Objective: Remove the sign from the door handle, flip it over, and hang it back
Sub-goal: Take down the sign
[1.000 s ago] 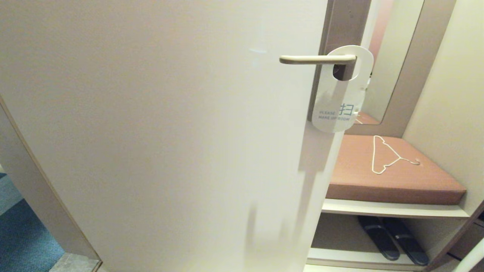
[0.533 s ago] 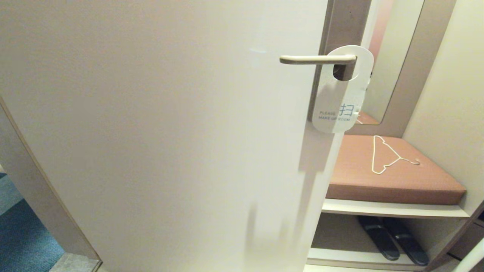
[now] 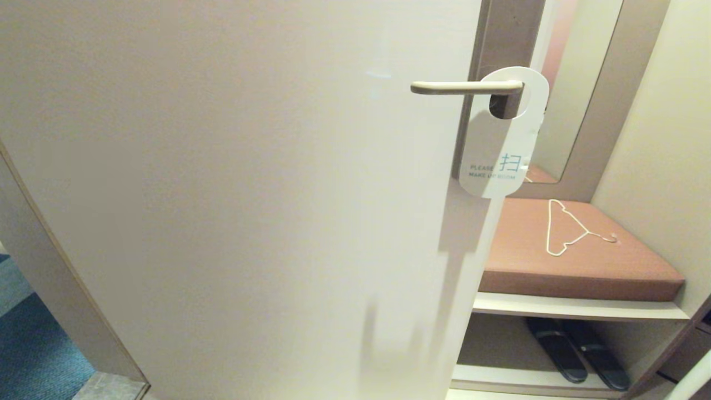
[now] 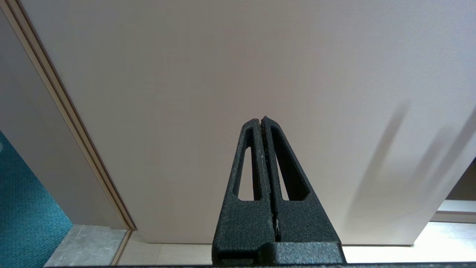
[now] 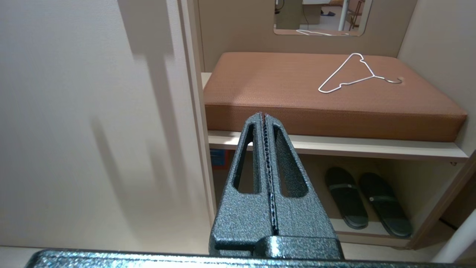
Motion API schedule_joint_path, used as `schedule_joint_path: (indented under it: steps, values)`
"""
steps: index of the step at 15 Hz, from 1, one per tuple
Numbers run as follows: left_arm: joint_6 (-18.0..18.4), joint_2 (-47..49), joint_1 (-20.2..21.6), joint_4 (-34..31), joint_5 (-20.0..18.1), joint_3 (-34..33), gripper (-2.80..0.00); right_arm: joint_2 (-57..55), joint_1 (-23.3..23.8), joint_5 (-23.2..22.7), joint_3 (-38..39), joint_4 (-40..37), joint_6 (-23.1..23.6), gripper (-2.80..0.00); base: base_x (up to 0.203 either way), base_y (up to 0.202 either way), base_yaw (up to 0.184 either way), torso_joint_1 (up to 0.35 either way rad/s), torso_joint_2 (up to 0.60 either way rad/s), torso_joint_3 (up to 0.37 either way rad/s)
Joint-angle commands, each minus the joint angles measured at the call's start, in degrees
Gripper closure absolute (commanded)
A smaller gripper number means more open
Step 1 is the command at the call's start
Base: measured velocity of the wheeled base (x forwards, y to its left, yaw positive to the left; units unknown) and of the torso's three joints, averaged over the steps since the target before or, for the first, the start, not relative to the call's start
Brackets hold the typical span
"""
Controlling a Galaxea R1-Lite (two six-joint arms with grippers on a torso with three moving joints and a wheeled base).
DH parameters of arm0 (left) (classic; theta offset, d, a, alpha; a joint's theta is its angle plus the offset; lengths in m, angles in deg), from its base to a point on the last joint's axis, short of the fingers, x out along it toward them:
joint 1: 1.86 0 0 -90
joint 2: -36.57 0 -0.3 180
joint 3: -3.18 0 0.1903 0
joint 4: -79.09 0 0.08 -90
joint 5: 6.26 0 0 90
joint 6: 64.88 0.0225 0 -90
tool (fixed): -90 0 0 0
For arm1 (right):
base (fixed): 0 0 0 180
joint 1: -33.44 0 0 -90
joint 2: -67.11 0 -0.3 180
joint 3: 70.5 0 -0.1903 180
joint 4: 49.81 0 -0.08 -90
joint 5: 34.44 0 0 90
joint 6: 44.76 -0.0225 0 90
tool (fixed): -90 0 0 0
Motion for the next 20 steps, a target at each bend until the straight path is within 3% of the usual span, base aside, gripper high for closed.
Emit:
schedule_joint_path:
  steps: [1,15,17,20]
  values:
    - [0.04,0.07,0.0,0.03,-0.02,0.0,0.0,0.02,0.0,-0.03,0.0,0.04,-0.01,0.0,0.0,0.0,0.0,0.0,0.0,0.0]
    - [0.04,0.07,0.0,0.03,-0.02,0.0,0.0,0.02,0.0,-0.46,-0.11,-0.4,1.48,0.0,0.0,0.0,0.0,0.0,0.0,0.0]
    - [0.04,0.07,0.0,0.03,-0.02,0.0,0.0,0.02,0.0,-1.81,-2.56,-1.61,2.52,0.0,0.0,0.0,0.0,0.0,0.0,0.0]
    - [0.04,0.07,0.0,0.03,-0.02,0.0,0.0,-0.16,0.0,-3.46,-9.51,-9.23,2.62,0.0,0.0,0.0,0.0,0.0,0.0,0.0]
